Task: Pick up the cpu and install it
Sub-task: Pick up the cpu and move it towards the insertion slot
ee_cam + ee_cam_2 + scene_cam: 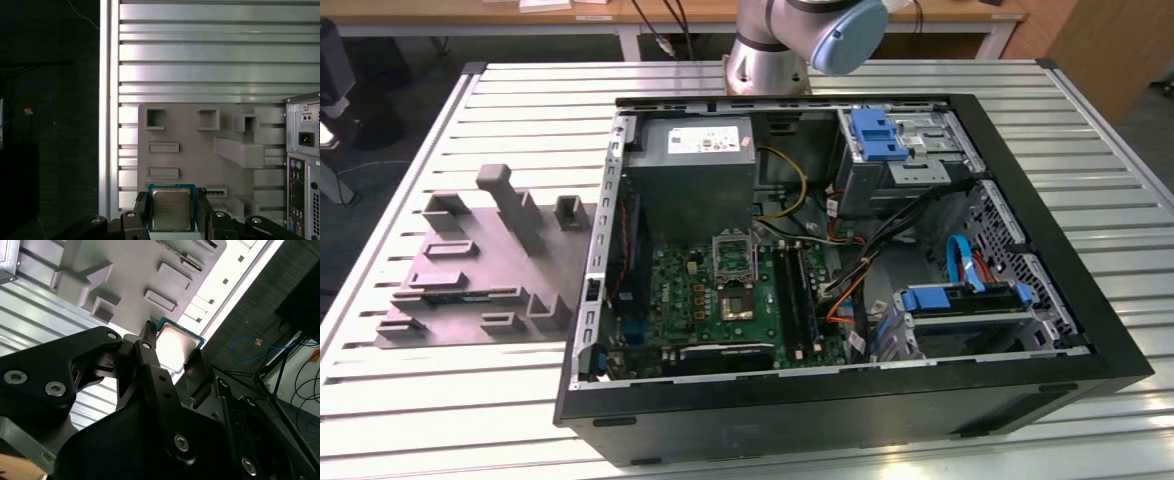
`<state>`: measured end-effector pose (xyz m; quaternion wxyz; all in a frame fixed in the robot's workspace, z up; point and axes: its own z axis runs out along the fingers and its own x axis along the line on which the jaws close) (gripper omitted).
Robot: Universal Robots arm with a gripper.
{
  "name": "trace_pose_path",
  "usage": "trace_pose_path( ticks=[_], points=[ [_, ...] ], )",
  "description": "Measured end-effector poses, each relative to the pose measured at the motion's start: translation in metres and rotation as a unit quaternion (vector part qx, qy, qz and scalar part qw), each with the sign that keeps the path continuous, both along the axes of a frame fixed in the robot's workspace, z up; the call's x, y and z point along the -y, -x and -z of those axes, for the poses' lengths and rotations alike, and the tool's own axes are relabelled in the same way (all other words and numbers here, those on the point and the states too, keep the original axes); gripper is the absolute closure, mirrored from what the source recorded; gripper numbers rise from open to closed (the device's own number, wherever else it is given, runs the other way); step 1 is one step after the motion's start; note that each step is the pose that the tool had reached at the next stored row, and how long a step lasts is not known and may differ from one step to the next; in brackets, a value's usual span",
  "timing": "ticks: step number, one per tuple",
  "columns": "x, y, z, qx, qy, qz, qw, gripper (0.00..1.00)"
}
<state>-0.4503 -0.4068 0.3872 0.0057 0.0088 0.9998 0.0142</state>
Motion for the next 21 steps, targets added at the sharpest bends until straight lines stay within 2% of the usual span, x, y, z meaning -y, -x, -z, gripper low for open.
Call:
trace_pose_path(
  ticks=[21],
  points=[
    [0.0000,-0.0042,0.0000,0.0000,0.0000,0.000,1.0000,0.53]
  ],
)
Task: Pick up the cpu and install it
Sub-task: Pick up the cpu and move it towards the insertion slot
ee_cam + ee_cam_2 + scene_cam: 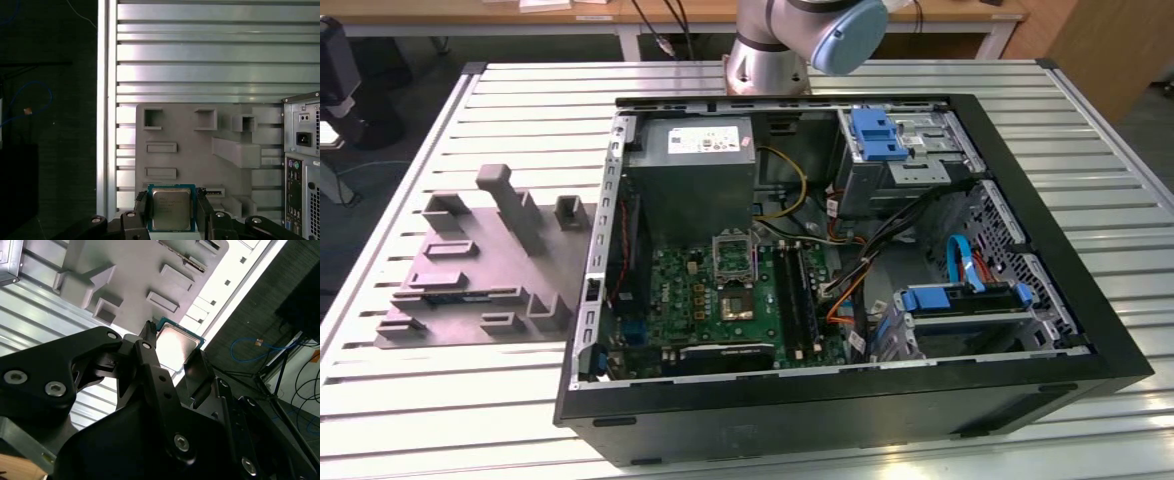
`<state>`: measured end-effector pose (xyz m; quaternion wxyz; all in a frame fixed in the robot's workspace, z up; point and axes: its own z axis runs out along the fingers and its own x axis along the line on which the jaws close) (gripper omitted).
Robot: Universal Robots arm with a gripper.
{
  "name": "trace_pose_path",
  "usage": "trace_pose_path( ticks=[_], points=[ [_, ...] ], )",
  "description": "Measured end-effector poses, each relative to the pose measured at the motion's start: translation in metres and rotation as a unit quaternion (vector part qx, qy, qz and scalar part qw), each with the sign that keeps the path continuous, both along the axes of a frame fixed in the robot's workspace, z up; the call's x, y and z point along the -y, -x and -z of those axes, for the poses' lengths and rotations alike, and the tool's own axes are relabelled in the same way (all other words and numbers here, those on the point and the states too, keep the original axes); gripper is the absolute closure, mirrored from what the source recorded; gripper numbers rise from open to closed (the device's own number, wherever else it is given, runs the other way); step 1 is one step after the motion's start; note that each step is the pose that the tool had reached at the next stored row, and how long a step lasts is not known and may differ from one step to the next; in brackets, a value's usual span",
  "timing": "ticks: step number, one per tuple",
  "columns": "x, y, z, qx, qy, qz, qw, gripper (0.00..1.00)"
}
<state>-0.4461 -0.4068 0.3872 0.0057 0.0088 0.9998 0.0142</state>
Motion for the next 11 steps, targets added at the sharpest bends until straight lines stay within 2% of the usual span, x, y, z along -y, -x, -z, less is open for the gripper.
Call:
trace_pose_path(
  ticks=[11],
  points=[
    [0.0000,-0.0029,0.0000,0.0000,0.0000,0.000,1.0000,0.53]
  ],
)
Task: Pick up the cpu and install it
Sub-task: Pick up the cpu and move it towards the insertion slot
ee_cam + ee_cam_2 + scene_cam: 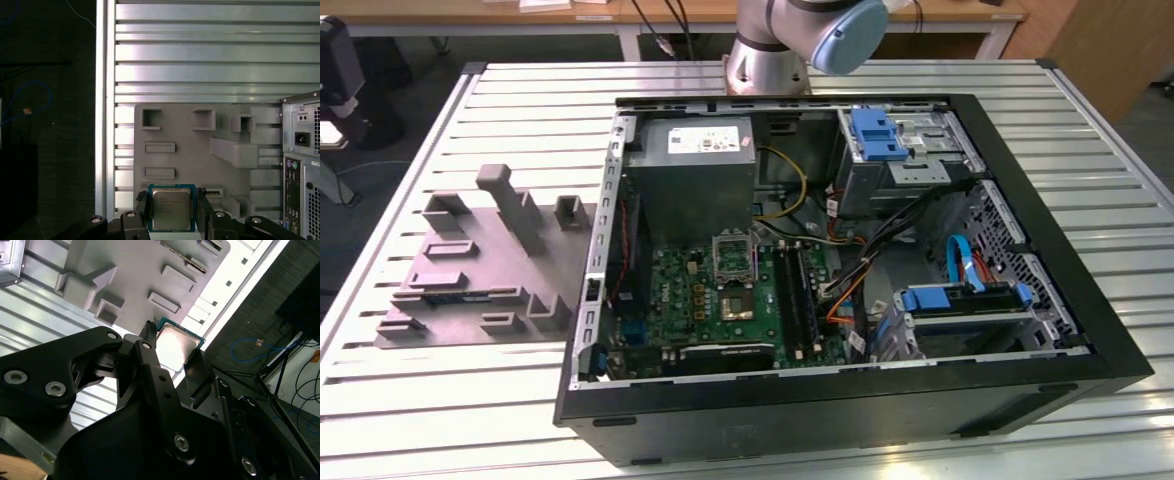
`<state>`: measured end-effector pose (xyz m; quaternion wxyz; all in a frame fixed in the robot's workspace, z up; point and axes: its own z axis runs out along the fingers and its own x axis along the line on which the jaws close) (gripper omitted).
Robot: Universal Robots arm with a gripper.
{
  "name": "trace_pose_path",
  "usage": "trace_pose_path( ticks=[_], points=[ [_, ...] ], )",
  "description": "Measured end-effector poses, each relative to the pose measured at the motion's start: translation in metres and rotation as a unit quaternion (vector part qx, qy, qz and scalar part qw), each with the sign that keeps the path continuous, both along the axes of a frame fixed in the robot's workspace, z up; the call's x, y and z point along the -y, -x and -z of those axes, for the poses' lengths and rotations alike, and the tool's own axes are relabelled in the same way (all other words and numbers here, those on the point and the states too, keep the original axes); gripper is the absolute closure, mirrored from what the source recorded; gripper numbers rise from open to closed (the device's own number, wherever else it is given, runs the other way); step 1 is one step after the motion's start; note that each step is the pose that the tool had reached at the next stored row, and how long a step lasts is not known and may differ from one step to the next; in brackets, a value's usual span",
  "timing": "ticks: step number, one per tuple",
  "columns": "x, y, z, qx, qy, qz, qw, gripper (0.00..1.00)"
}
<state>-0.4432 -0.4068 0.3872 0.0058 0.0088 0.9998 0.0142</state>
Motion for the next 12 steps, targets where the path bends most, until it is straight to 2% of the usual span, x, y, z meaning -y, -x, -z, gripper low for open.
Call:
trace_pose_path(
  ticks=[12],
  points=[
    [0.0000,-0.0029,0.0000,0.0000,0.0000,0.000,1.0000,0.53]
  ],
)
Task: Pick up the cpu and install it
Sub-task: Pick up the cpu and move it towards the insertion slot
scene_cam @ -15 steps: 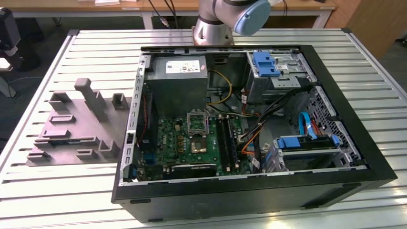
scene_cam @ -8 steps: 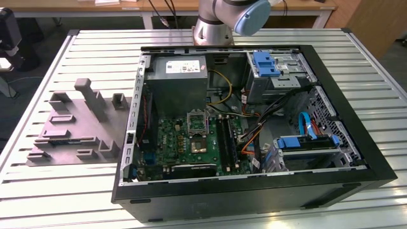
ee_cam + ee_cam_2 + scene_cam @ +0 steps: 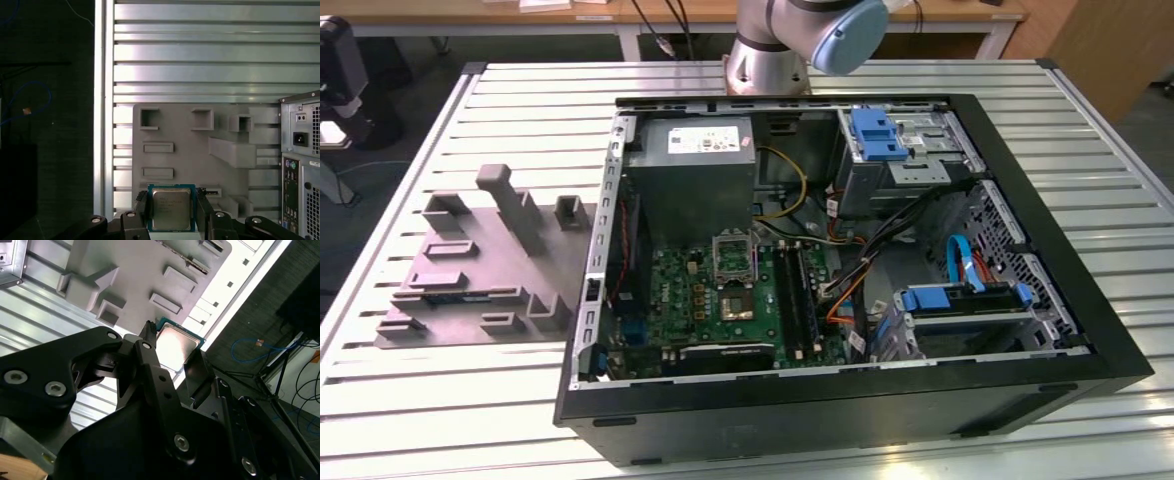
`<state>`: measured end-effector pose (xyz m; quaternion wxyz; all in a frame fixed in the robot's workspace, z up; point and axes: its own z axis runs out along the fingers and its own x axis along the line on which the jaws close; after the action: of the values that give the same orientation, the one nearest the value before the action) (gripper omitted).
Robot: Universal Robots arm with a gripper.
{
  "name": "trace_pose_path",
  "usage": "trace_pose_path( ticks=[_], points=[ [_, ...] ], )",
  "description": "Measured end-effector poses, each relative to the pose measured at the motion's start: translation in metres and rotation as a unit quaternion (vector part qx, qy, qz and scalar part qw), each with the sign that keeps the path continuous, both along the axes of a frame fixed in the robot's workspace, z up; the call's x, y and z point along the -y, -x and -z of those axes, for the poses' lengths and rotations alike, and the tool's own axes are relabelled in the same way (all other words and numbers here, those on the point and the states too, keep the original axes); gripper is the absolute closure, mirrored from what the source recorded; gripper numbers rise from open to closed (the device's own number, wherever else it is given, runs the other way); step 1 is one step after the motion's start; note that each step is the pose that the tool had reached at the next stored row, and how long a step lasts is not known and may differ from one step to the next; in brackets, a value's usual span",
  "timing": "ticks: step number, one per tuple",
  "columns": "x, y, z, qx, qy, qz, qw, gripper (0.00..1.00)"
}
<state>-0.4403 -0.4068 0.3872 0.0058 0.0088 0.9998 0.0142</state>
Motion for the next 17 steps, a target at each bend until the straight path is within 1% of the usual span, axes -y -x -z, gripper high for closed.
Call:
trace_pose_path(
  ticks=[17],
  points=[
    [0.0000,-0.0043,0.0000,0.0000,0.0000,0.000,1.0000,0.53]
  ],
)
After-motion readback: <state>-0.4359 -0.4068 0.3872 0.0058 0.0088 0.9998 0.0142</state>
